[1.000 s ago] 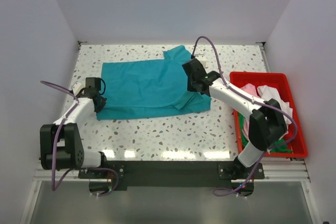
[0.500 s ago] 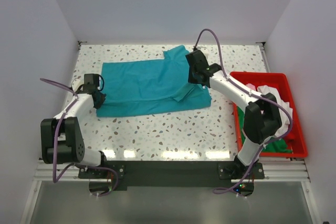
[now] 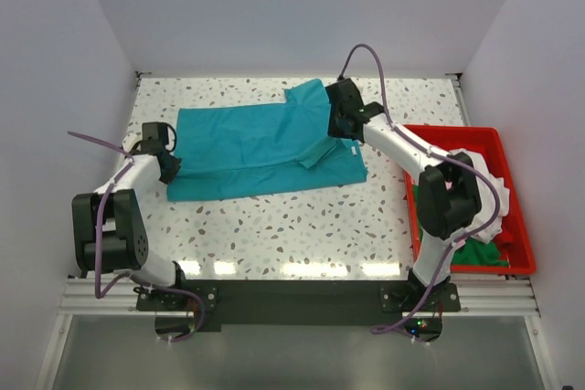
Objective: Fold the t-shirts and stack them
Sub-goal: Fold the tshirt
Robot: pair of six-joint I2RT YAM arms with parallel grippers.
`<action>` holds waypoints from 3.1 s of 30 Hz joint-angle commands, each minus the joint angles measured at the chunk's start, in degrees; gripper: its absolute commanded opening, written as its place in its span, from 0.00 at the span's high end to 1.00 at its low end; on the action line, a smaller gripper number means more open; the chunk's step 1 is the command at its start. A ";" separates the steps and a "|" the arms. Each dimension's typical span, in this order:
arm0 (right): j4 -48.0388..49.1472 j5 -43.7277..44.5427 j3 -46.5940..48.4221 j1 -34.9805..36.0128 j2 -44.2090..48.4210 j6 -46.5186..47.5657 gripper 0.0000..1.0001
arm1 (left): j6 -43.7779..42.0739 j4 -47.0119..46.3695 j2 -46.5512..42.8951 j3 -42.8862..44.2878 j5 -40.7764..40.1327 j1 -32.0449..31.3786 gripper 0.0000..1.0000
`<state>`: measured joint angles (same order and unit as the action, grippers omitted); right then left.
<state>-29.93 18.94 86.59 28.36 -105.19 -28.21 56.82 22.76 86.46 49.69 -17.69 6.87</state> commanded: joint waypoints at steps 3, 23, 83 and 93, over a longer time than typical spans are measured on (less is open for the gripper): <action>1.10 -1.53 4.55 -1.02 -2.48 0.96 1.00 | -2.06 -3.43 1.78 3.48 1.25 1.56 1.00; -0.12 -5.93 10.26 -3.84 -8.90 -0.36 0.44 | -5.05 -8.00 4.52 6.21 7.76 5.08 0.27; 4.79 1.10 10.11 5.30 -7.95 3.87 0.64 | -7.42 -8.09 -7.79 -4.69 8.73 -5.38 0.49; 9.19 0.05 -8.27 5.30 -1.85 0.00 0.87 | -7.60 -8.17 -7.79 -4.52 8.73 -5.29 0.49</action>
<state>-24.05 18.11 79.90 33.54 -106.85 -26.72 50.50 15.51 79.92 43.29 -9.15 1.37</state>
